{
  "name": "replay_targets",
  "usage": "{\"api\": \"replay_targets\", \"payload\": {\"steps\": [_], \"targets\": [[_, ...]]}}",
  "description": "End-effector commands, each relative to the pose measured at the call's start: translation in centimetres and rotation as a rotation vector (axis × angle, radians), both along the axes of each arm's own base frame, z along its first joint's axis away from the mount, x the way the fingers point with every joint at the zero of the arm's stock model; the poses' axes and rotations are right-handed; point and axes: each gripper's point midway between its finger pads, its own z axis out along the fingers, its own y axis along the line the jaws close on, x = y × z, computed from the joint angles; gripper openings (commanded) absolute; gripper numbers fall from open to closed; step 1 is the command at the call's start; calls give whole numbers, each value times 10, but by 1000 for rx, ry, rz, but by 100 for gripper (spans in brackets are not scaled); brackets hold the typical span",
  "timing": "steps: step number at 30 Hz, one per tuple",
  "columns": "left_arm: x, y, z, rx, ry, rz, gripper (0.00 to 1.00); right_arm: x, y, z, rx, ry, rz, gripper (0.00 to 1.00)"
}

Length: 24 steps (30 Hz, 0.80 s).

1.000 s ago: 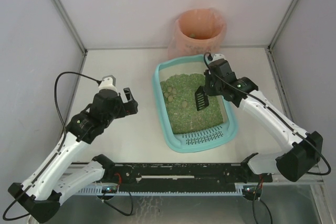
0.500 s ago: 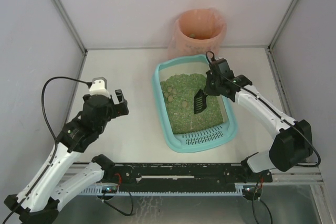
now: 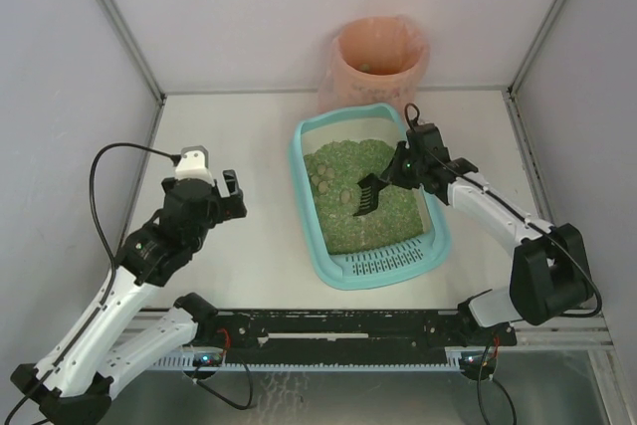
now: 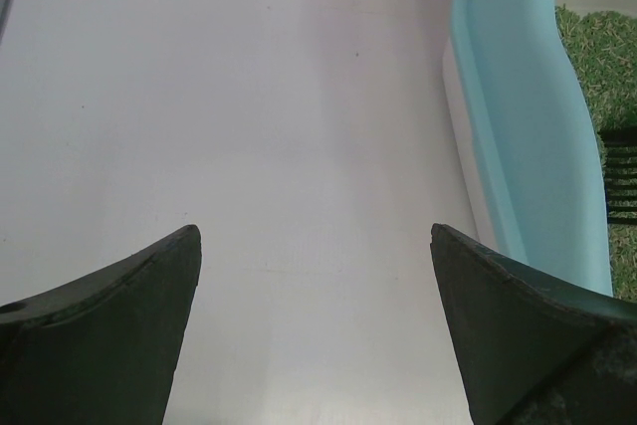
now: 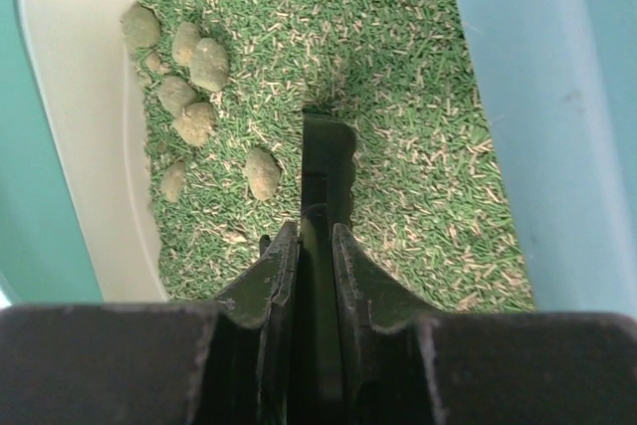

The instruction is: Clean the litter box

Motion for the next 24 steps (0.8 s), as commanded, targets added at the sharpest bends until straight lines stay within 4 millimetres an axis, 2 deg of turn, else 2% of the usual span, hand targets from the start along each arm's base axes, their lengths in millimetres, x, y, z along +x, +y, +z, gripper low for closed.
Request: {"api": "replay_targets", "payload": {"steps": [1, 5, 8, 16, 24], "targets": [[4, 2, -1, 20, -14, 4, 100, 5, 28, -15, 126, 12, -9, 0], [3, 2, 0, 15, -25, -5, 100, 3, 59, -20, 182, 14, 52, 0], [3, 2, -1, 16, -23, -6, 100, 2, 67, -25, 207, 25, 71, 0], [3, 1, -6, 24, -3, -6, 100, -1, 74, -13, 326, -26, 89, 0], [2, 0, -10, 17, 10, -7, 100, 0, 62, 27, 449, -162, 14, 0]]}}
